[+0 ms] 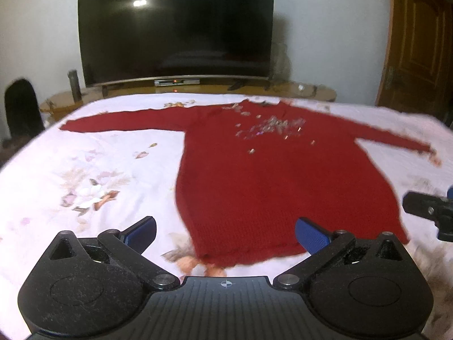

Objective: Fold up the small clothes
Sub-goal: 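Grasp the sweater sleeve nearest the right tool and lift it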

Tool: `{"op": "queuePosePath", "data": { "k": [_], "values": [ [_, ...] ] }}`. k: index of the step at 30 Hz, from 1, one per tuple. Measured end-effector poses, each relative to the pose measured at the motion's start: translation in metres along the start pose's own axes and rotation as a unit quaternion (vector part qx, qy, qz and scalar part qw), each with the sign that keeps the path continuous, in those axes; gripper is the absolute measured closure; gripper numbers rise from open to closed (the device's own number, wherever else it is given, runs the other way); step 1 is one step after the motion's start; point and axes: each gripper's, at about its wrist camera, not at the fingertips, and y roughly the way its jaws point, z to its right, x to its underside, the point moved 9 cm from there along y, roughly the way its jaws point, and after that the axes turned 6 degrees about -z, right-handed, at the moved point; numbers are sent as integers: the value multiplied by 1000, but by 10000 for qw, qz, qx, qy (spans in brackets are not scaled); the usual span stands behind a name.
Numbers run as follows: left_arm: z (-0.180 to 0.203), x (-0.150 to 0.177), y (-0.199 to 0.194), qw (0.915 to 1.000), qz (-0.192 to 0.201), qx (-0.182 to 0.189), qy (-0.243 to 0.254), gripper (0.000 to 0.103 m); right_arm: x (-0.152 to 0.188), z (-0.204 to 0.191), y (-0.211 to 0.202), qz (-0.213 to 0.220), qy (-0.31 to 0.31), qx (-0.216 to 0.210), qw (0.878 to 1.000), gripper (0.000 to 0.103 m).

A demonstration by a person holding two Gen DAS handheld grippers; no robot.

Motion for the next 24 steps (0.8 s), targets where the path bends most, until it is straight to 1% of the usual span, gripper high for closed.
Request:
{"op": "queuePosePath", "data": {
  "k": [2,3,4,5,6,8,9,10,12,13,14,15,16,18,19,20,22,23,24],
  "values": [
    [-3,-11,8,9990,90,351,-279,0,-7,17,-2,105,164,-49,9998,0],
    [-4,-19,16,9983,126,432,-367,0,-10,24,-2,148,256,-97,9995,0],
    [-3,-26,26,9981,116,477,-362,0,-16,39,-2,249,482,-201,9983,0],
    [-2,-37,39,9983,91,492,-312,0,-23,63,-1,362,822,-250,9956,0],
    [0,-44,48,9985,103,458,-271,0,-28,86,2,402,1094,-188,9930,2],
    [4,-64,70,9987,148,428,-214,0,-42,145,14,523,1720,9,9837,14],
    [8,-71,80,9990,110,398,-192,0,-50,178,22,623,1997,106,9778,27],
    [12,-78,90,9993,87,339,-164,0,-57,206,32,636,2183,190,9736,37],
    [21,-92,113,9996,67,237,-98,0,-70,252,53,668,2463,313,9664,39],
    [25,-96,125,9999,5,146,-87,0,-78,277,66,732,2629,291,9616,44],
    [30,-99,140,9999,-93,56,-95,0,-85,306,83,778,2817,262,9560,47],
    [36,-101,155,9996,-231,5,-132,0,-90,326,98,776,2955,293,9517,53],
    [42,-101,167,9991,-369,-1,-184,0,-96,358,122,751,3199,307,9440,60],
    [57,-100,190,9973,-640,91,-342,0,-97,404,160,664,3599,300,9301,66],
    [66,-99,199,9966,-718,131,-380,0,-97,418,177,607,3745,325,9247,67],
    [72,-97,203,9963,-768,112,-379,0,-95,440,199,555,3939,345,9168,67],
    [86,-94,212,9956,-884,42,-318,0,-89,469,231,438,4290,377,9014,67],
    [91,-93,215,9954,-914,20,-292,0,-84,484,246,392,4522,356,8903,67],
    [94,-91,218,9951,-952,-4,-276,0,-80,494,254,363,4691,340,8817,67]
  ]
}}
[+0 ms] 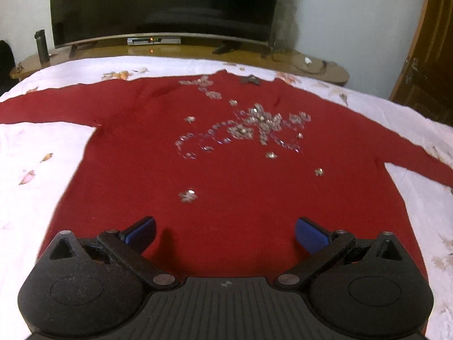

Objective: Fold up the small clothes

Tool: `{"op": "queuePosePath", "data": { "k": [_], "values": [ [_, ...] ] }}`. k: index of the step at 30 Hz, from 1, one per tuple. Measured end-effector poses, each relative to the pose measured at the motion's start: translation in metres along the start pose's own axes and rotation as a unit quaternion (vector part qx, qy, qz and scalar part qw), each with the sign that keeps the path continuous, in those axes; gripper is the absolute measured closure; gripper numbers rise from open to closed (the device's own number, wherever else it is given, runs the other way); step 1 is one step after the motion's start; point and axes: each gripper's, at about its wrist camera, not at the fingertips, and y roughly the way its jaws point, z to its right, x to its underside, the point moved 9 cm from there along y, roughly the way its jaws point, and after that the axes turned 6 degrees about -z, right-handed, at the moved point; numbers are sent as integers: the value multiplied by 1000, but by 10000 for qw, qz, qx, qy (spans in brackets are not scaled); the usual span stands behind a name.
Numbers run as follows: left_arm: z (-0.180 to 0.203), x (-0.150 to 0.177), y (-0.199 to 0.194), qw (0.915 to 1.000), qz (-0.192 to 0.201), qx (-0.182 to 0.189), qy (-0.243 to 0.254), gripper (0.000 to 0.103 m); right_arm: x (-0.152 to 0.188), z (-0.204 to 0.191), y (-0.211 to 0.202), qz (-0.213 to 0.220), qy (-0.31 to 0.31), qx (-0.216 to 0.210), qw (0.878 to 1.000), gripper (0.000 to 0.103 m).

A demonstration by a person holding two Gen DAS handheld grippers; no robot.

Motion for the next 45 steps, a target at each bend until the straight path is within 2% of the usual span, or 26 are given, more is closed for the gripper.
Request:
{"op": "queuePosePath", "data": {
  "k": [1,3,5,8,10,12,14,16,18,20,22,25,29,34,39,41,43,45],
  "values": [
    [2,1,3,10000,-57,-26,2,0,-2,9,8,-45,206,27,9998,70],
    [1,2,10,9998,-176,-81,-54,0,-1,16,13,-69,539,-195,9983,70],
    [-2,2,16,9995,-277,-91,-134,0,-1,12,20,-90,388,-284,9988,70],
    [-1,-5,23,9993,-282,-125,-198,0,-8,7,29,-198,485,-555,9971,72],
    [-1,-12,23,9995,-190,-104,-221,0,-13,5,34,-203,419,-585,9972,85],
    [-4,-18,23,9996,-105,-85,-263,0,-15,8,36,-139,273,-417,9987,96],
    [-12,-23,23,9992,-66,-12,-383,0,-16,9,37,-74,153,-253,9995,97],
    [-28,-27,22,9980,-1,60,-636,0,-18,-8,38,42,-524,185,9984,96],
    [-46,-30,23,9962,47,120,-857,0,-15,-33,37,143,-1052,353,9937,96],
    [-66,-32,25,9953,93,113,-954,0,-4,-76,28,300,-1744,386,9835,96],
    [-89,-34,25,9947,125,55,-1018,0,14,-120,24,359,-2247,211,9735,96],
    [-124,-34,24,9934,155,-73,-1134,0,61,-195,15,333,-2916,-238,9557,96],
    [-169,-29,19,9915,200,-143,-1278,0,154,-292,18,-50,-3453,-924,9339,96],
    [-225,-15,8,9874,156,-229,-1558,0,274,-367,34,-715,-4012,-1365,9030,96],
    [-264,-10,3,9856,80,-429,-1636,0,382,-394,61,-1388,-4683,-1337,8623,95],
    [-273,-9,7,9844,14,-395,-1714,0,408,-392,66,-1548,-4946,-1259,8459,83],
    [-273,-12,12,9847,-25,-303,-1715,0,421,-391,58,-1409,-5177,-1333,8333,67],
    [-264,-21,19,9865,-55,-69,-1632,0,420,-389,37,-1290,-5236,-1464,8293,65]
  ]
}}
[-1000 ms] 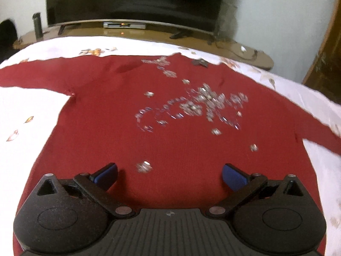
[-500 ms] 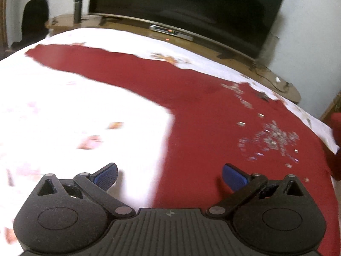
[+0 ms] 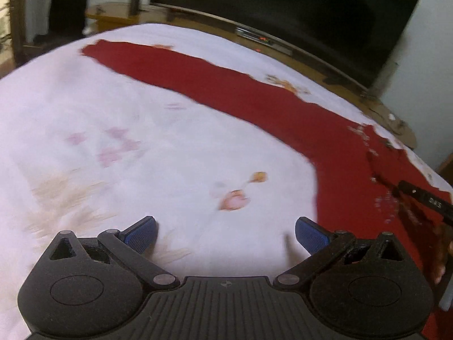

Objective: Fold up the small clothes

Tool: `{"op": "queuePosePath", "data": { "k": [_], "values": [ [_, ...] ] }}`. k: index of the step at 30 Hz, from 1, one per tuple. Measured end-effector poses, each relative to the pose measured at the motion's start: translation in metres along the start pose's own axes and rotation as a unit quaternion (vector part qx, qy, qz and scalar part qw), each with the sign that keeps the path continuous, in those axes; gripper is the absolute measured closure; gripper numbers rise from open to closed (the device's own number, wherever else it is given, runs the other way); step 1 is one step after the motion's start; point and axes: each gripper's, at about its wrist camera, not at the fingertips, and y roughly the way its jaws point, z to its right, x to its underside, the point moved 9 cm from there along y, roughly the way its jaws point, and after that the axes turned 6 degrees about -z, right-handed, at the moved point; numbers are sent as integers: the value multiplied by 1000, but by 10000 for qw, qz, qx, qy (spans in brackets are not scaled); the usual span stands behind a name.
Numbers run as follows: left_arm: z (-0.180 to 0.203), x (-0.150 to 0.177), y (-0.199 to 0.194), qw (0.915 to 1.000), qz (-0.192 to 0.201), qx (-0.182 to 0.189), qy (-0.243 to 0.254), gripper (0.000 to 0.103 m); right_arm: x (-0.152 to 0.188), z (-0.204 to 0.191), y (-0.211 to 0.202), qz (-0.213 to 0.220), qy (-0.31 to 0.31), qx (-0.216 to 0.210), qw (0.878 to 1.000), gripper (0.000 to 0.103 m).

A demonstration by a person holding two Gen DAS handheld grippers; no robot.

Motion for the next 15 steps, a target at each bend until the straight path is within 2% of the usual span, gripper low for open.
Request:
{"op": "queuePosePath", "data": {
  "k": [3,5,7,8,9,10,11,13,15],
  "values": [
    [49,-17,14,9970,21,716,291,0,3,8,-35,330,191,122,9992,65],
    [97,-32,29,9893,8,1394,425,0,8,27,-55,406,445,290,9978,65],
    [138,-44,49,9815,-59,1850,493,1,13,45,-66,395,777,444,9952,65],
    [156,-49,62,9786,-121,1992,510,7,15,60,-71,375,970,504,9933,65],
    [173,-53,78,9757,-239,2122,492,35,20,70,-77,374,1101,551,9917,64],
    [186,-57,95,9738,-427,2199,397,45,25,78,-87,383,1196,612,9902,64],
    [195,-60,107,9716,-535,2284,323,48,31,86,-97,405,1254,683,9889,64],
    [210,-61,130,9743,-672,2121,350,48,44,105,-114,442,1316,794,9871,64],
    [220,-63,143,9740,-723,2126,309,48,54,117,-125,443,1395,865,9854,64]
  ]
}}
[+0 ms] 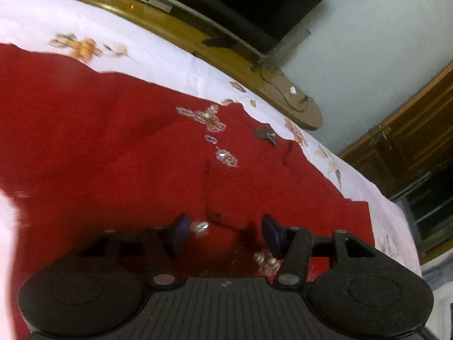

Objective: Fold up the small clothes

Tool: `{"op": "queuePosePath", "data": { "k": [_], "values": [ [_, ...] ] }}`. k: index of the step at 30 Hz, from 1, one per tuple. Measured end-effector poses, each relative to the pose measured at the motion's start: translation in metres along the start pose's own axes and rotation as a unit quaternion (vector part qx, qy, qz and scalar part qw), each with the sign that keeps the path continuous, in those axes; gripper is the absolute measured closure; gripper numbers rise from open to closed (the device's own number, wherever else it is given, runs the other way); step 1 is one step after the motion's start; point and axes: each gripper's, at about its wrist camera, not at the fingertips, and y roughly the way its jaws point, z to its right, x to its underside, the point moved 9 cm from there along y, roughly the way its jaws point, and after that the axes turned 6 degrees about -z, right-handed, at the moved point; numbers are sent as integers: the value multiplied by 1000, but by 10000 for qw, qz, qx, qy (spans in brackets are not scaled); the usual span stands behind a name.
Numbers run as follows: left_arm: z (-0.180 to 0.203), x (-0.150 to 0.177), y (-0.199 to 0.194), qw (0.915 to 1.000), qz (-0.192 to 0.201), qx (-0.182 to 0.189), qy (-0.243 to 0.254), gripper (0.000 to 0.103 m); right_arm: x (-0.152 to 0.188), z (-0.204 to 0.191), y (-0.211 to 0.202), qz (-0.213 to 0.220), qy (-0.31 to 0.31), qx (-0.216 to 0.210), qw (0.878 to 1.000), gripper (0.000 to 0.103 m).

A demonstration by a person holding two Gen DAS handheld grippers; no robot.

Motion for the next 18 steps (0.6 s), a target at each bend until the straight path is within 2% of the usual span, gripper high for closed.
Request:
{"op": "queuePosePath", "data": {
  "k": [4,5,6,9,14,16,18],
  "values": [
    [9,-4,14,9999,95,-68,-48,51,9,30,-11,-5,193,118,9997,63],
    [12,-6,18,9999,78,-106,3,78,11,35,-10,-18,247,135,9996,63],
    [13,-4,21,9999,0,-155,54,100,13,40,-9,-29,300,154,9994,63],
    [24,-4,20,9994,60,-148,304,100,17,52,-4,-72,444,202,9988,63],
    [44,-26,-25,9951,639,-5,756,100,19,65,3,-193,505,278,9982,63],
    [38,-36,-44,9928,819,-83,869,100,18,69,4,-202,510,289,9981,63],
    [17,-42,-54,9925,840,-249,857,100,15,72,5,-178,513,268,9982,63]
  ]
}}
